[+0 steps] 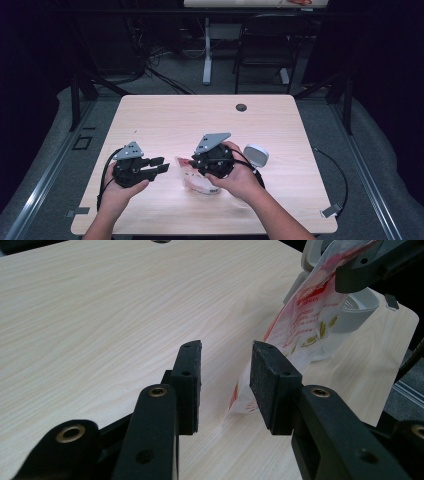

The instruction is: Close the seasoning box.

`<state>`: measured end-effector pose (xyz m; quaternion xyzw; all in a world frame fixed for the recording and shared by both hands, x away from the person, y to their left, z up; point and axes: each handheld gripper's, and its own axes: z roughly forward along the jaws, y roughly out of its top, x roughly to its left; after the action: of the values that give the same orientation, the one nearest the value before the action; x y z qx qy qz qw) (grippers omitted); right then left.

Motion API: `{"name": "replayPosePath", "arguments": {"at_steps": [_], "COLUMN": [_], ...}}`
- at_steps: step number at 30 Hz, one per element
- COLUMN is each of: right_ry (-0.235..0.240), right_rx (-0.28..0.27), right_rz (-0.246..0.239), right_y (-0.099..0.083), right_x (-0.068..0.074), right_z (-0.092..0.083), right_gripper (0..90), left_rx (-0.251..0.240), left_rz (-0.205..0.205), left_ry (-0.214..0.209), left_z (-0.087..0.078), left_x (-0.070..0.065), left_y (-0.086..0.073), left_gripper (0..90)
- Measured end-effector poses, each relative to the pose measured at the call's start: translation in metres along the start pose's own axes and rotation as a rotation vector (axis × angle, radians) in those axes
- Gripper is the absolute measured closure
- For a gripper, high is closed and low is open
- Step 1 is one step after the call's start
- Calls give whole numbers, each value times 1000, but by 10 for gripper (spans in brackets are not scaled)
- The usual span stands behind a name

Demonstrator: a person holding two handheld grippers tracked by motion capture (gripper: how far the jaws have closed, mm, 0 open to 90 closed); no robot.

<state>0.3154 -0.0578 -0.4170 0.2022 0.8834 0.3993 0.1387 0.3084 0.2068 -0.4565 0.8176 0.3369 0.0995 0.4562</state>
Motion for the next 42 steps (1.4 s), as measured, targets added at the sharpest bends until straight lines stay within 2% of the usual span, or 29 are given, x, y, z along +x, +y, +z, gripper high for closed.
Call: {"name": "replayPosePath", "arguments": {"at_steps": [3, 12, 22, 29, 35, 42], "right_ry": [-5, 27, 37, 29, 44, 54], "right_rx": [6, 31, 34, 17, -5, -31], "right_rz": [-3, -24, -63, -57, -51, -53], "right_y": [0, 2, 2, -1, -2, -2], "right_x": [0, -3, -5, -9, -9, -9], "right_z": [0, -1, -2, -6, -12, -20], "right_gripper": [796, 882, 900, 900, 900, 900], "left_rx": [1, 1, 6, 8, 14, 22], "left_rz": [1, -2, -2, 6, 14, 23], "left_ry": [-1, -1, -5, -8, -17, -43], "left_z": [0, 1, 1, 2, 4, 10], "left_x": [0, 0, 0, -1, -1, 0], "left_y": [0, 0, -1, -1, -1, -5], "left_gripper": [657, 657, 653, 643, 621, 582]}}
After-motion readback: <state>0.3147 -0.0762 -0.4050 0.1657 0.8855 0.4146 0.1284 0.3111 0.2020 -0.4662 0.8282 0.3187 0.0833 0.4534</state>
